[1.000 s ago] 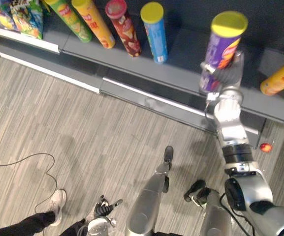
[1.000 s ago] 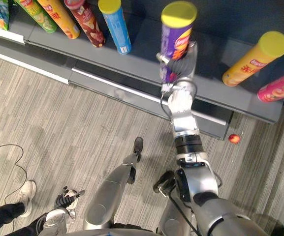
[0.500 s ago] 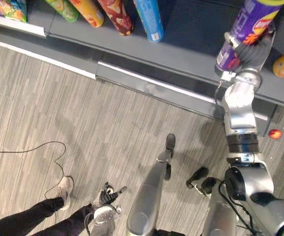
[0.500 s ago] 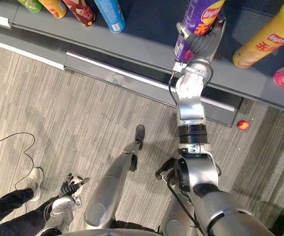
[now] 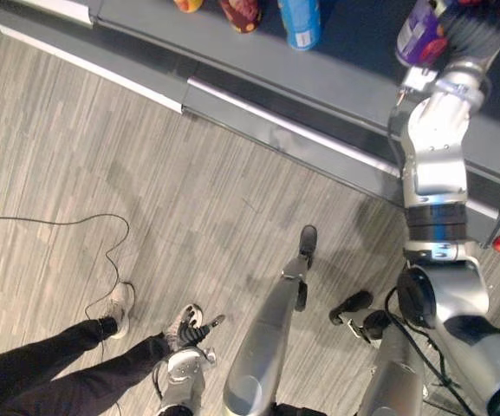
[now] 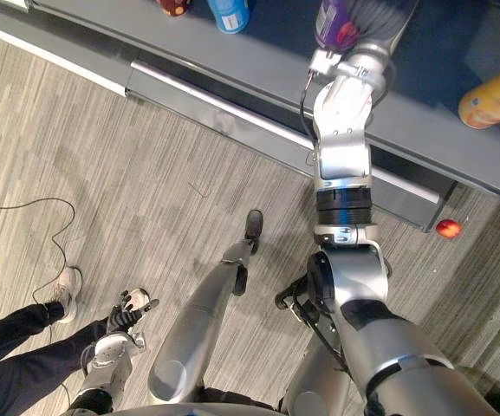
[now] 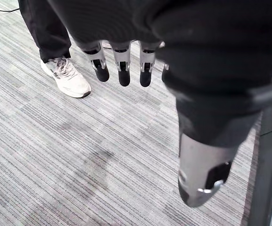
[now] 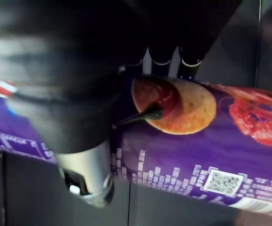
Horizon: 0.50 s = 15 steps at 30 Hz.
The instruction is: Put the gum and the chips on the shelf.
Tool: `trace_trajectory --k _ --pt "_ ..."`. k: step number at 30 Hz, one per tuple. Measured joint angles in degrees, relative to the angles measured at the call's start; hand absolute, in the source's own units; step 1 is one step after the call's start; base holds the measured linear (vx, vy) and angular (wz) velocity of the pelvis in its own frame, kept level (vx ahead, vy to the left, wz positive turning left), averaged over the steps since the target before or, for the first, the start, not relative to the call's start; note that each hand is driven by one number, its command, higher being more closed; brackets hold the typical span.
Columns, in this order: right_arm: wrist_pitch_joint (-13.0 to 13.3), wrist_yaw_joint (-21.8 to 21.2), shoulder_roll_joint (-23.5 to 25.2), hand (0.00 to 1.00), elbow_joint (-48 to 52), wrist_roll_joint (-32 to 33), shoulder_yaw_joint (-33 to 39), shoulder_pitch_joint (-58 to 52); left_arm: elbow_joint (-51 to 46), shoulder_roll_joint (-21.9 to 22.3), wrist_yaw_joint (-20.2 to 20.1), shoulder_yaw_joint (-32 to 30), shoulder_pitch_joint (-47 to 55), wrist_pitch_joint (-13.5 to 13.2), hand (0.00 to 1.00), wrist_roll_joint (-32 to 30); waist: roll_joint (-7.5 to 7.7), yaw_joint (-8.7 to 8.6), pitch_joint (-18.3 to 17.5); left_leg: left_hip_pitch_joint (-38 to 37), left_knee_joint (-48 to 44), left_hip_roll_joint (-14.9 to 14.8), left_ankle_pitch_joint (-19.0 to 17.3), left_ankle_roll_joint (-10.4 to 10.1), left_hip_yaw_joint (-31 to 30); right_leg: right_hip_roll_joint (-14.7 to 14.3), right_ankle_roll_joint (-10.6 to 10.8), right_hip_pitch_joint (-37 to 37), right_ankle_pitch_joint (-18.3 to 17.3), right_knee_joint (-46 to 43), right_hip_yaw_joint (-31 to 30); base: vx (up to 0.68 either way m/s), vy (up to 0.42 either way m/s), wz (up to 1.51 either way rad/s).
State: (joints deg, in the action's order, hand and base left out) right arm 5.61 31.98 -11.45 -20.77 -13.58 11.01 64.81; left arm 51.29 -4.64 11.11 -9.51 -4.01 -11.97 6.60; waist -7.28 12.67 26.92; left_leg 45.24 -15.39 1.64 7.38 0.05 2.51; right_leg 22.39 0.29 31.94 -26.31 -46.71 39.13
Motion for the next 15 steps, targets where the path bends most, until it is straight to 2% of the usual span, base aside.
trace_trajectory --k 4,15 --pt "-0.04 0.14 -0.3 1.0 -0.37 0.0 0.02 0.55 0.07 0.07 0.02 -0.01 -0.42 -0.04 0.0 0.08 0.0 0.23 0.0 0.5 -0.71 0.59 0.38 0.07 -0.23 1.04 -0.11 0.48 -0.06 -1.61 0.35 0.03 -0.07 0.12" --pt "-0.2 1.42 -0.44 1.0 -0.62 0.0 0.0 0.55 0.11 1.32 0.74 -0.1 -0.62 -0.04 0.0 2.2 0.01 -0.03 0.0 2.37 -1.75 0.4 0.03 0.02 0.01 0.99 -0.15 1.95 -0.09 -1.69 0.17 -0.01 -0.053 -0.01"
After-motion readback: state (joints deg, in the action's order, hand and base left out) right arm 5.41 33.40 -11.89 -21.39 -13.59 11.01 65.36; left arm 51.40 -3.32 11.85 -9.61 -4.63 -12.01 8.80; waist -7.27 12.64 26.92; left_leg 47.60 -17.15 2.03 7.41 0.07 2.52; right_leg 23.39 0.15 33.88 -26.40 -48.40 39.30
